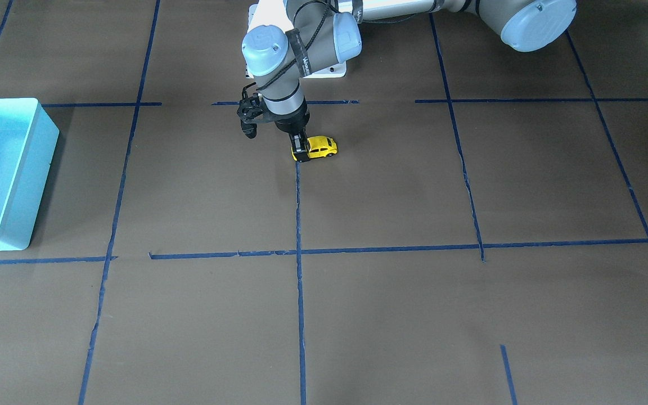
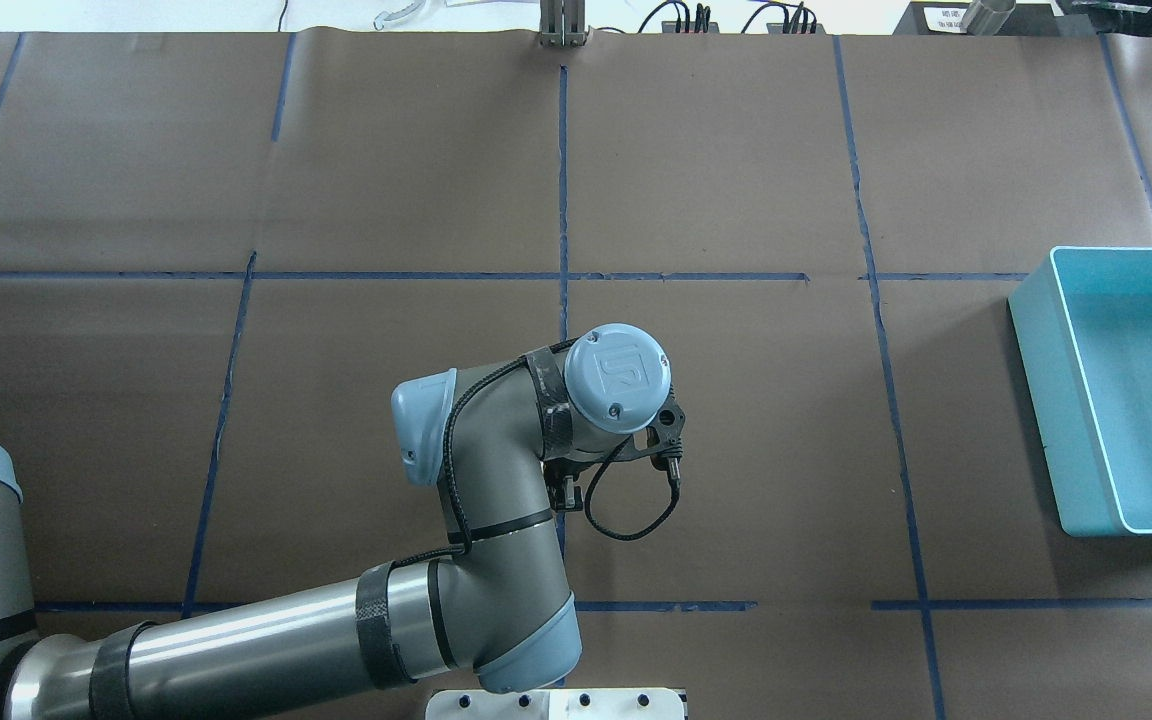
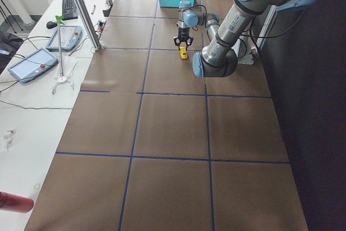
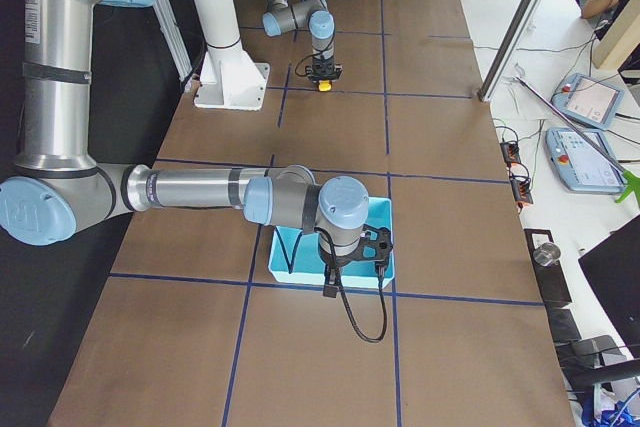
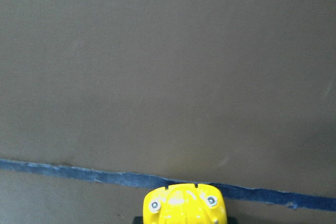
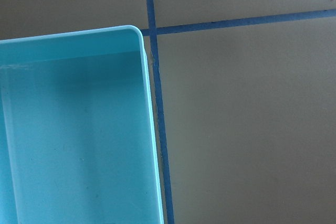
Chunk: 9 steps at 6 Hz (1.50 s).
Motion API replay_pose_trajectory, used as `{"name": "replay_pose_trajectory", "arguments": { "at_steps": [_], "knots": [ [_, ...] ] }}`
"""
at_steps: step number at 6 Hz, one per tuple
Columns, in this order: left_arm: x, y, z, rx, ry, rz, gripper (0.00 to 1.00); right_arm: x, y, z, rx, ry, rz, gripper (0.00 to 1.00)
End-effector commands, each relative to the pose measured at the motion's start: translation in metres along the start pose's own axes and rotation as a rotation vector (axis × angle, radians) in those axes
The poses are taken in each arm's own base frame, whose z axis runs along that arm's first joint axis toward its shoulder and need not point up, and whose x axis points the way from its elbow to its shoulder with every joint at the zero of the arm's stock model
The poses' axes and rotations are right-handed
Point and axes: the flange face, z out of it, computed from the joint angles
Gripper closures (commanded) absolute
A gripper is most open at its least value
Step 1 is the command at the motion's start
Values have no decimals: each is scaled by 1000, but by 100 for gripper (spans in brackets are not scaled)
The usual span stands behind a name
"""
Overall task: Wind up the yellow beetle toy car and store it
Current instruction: 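Lower the left gripper down onto the top of the yellow car, then press the yellow car down against the table with the left gripper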
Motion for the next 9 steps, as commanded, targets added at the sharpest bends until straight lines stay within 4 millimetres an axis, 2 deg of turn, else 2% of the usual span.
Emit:
{"name": "replay_pose_trajectory", "arguments": {
  "at_steps": [1,2,3,6,9],
  "knots": [
    [-44,0,-36,125,-37,97,92,0,0,0,1,0,1,0],
    [-55,-5,-32,192,-61,105,92,0,0,0,0,0,2,0],
    [-58,-11,-25,248,-61,116,92,-1,0,0,1,-2,1,0],
    [-58,-12,-27,265,-28,123,92,-2,0,-1,2,-3,0,0],
    [-61,-12,-13,308,-43,135,92,-1,0,0,1,-3,1,0]
  ]
}}
